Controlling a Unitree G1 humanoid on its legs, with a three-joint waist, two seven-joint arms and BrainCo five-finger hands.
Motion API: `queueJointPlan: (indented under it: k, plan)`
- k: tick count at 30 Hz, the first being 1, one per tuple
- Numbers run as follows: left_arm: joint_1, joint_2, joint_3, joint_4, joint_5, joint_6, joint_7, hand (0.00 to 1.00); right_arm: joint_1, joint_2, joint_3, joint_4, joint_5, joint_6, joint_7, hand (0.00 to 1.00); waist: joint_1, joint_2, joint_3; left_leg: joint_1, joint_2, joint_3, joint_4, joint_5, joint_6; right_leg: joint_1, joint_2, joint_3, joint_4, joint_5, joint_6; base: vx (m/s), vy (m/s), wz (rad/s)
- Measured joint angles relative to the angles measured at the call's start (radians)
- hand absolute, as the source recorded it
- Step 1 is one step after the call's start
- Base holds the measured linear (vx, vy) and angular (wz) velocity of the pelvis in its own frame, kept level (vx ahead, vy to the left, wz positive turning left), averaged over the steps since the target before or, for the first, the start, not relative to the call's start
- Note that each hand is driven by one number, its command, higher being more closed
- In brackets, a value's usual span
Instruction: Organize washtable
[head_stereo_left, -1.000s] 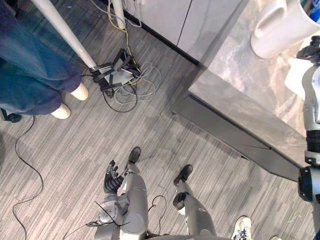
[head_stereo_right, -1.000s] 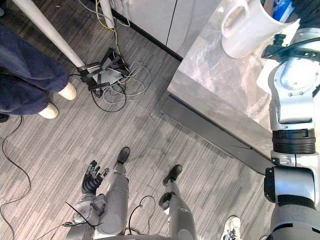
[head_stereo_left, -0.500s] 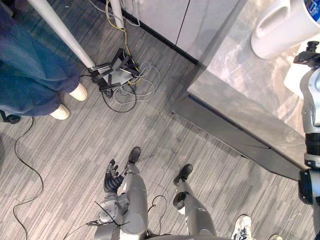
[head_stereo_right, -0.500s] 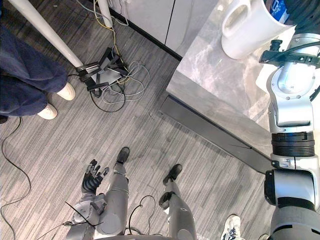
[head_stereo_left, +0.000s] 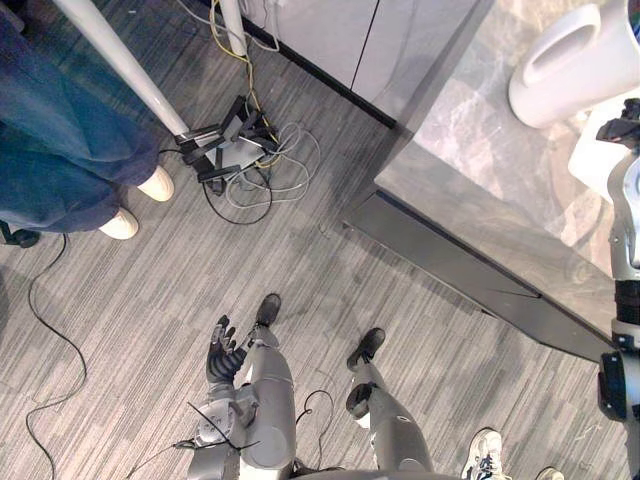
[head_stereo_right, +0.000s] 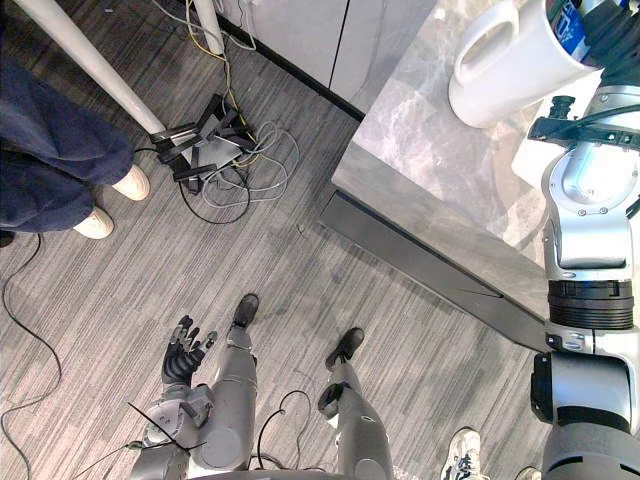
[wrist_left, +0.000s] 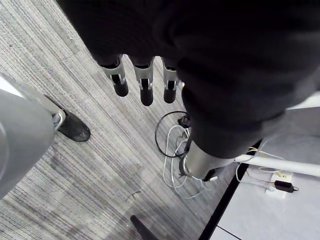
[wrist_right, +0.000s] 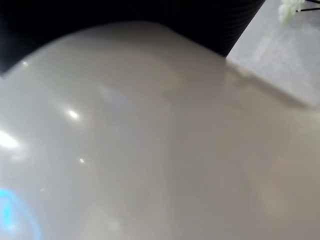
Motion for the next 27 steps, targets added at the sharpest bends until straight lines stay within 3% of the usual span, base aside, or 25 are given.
queueJointPlan:
  k: [13,14,27]
  plan:
    - [0.0,-0.001,0.0,0.0,0.0,0.0,0.0,0.0,0.008,0.005,-0.003,-0.012,0.0,0.005,-0.001,1.0,0.0,0.0,0.0,0.0,0.014,0.001,-0.001,-0.003,0.003,-0.002,0.014,0.0,0.0,0.0,0.0,0.0,0.0,0.0]
    - [0.0,-0.001,0.0,0.0,0.0,0.0,0.0,0.0,0.008,0.005,-0.004,-0.012,0.0,0.005,-0.001,0.0,0.0,0.0,0.0,0.0,0.014,0.001,-0.002,-0.003,0.003,-0.002,0.012,-0.002,0.0,0.0,0.0,0.0,0.0,0.0]
    - [0.0,-0.009,0.001,-0.001,0.0,0.0,0.0,0.0,0.008,0.013,-0.05,-0.02,0.0,0.015,-0.018,0.0,0.0,0.001,-0.001,0.007,0.002,0.004,-0.001,0.0,-0.001,0.007,-0.005,-0.02,0.0,0.0,0.0,0.0,0.0,0.0]
